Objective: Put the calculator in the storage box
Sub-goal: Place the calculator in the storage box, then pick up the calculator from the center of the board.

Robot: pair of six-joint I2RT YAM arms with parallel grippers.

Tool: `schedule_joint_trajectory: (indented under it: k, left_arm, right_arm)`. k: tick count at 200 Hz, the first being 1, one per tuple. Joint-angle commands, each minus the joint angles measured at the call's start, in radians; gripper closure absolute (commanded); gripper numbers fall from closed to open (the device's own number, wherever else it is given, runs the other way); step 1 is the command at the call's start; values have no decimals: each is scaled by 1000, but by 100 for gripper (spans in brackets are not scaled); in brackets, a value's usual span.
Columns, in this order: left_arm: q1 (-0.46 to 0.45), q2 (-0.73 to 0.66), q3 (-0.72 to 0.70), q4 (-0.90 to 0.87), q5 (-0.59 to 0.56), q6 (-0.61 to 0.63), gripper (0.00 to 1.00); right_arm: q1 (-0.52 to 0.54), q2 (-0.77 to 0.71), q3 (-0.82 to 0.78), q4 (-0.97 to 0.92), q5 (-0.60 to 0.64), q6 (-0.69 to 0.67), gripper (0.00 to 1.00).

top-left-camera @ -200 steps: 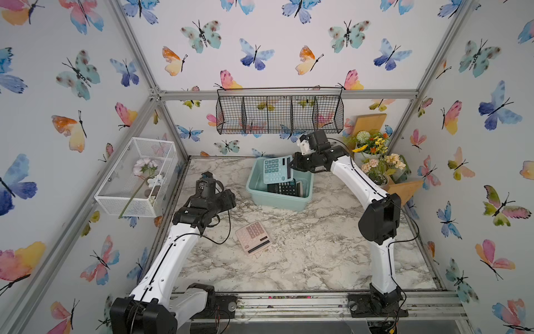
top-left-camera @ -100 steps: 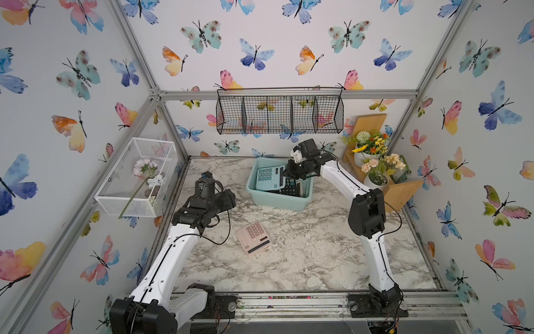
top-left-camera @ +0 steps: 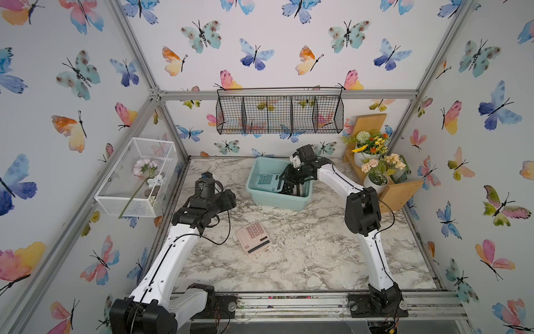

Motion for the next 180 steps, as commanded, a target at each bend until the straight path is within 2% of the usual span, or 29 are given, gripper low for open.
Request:
schedule_joint_trajectory:
  k: [1, 46, 90, 116, 141, 180]
  left_arm:
    - [5, -11, 0, -10, 14, 4, 29]
    - [6, -14, -13, 8, 18, -2, 29]
    - [27, -37, -5, 8, -3, 3, 28]
    - [83, -56, -3, 8, 32, 7, 29]
    - [153, -69, -11, -1, 85, 17, 29]
    - [172, -70, -48, 19, 137, 0, 29]
  right_arm:
    - [27, -152, -39, 28, 71, -68, 56]
    - [133, -433, -192, 44, 230, -226, 45]
    - [334, -648, -475, -17, 407, -520, 47]
    - [438, -744, -745, 65, 423, -707, 51]
    - [536, -773, -927, 182, 445, -850, 49]
    - [637, -704, -1014, 334, 540, -1037, 45]
